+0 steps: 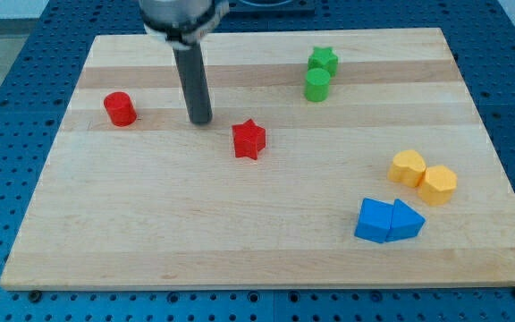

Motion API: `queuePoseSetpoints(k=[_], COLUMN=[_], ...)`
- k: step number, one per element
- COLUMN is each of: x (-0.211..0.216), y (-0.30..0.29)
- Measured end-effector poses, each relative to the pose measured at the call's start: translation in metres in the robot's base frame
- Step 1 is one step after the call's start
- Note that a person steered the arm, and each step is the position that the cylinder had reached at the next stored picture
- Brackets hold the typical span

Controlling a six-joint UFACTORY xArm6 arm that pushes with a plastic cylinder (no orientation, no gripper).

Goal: Place the red circle left to the green circle

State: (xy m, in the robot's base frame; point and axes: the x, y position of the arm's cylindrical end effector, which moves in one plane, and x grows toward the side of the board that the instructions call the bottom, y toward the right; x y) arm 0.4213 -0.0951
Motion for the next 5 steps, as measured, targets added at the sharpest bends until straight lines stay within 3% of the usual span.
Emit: queuePoseSetpoints(k=[1, 2, 5], x=[0.038, 0.038, 0.016], y=[-0.030, -0.079, -0.106])
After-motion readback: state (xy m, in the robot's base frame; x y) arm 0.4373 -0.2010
